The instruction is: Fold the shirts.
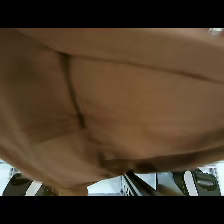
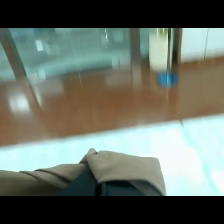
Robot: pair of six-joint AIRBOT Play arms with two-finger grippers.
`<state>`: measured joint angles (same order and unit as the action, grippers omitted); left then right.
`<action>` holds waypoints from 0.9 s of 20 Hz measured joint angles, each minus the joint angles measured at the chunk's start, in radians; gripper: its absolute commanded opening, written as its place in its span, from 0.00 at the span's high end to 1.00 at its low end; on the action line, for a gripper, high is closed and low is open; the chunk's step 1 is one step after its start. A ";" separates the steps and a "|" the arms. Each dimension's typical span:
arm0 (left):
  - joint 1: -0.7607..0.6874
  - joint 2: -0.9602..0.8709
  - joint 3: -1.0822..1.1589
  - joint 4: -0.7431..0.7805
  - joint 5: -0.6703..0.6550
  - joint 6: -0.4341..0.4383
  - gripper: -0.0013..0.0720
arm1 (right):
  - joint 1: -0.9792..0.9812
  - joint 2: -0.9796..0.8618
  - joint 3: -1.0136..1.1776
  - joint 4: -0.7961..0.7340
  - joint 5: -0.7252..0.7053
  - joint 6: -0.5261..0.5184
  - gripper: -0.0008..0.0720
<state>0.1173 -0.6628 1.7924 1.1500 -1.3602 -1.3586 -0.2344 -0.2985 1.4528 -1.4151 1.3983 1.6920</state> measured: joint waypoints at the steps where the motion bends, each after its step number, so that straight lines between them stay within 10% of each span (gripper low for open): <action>1: 0.000 -0.011 -0.082 -0.028 0.004 0.004 0.95 | 0.000 0.001 -0.066 -0.002 0.008 0.002 0.96; 12: -0.042 -0.402 -0.605 -0.148 0.347 0.063 0.94 | 0.000 -0.549 -0.590 0.237 -0.516 -0.066 0.95; 14: -0.061 -0.484 -0.617 -0.171 0.375 0.064 0.67 | 0.000 -0.731 -0.540 0.336 -0.568 -0.101 0.94; 15: -0.066 -0.512 -0.620 -0.187 0.387 0.060 0.22 | 0.000 -0.819 -0.502 0.388 -0.578 -0.115 0.69; 16: -0.069 -0.536 -0.623 -0.202 0.396 0.048 0.02 | 0.000 -0.892 -0.462 0.430 -0.579 -0.127 0.15; 18: -0.063 -0.563 -0.622 -0.216 0.388 0.026 0.02 | -0.003 -1.012 -0.370 0.496 -0.558 -0.147 0.14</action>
<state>0.0547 -1.2263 1.1702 0.9340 -0.9722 -1.3323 -0.2371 -1.3109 1.0824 -0.9195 0.8406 1.5448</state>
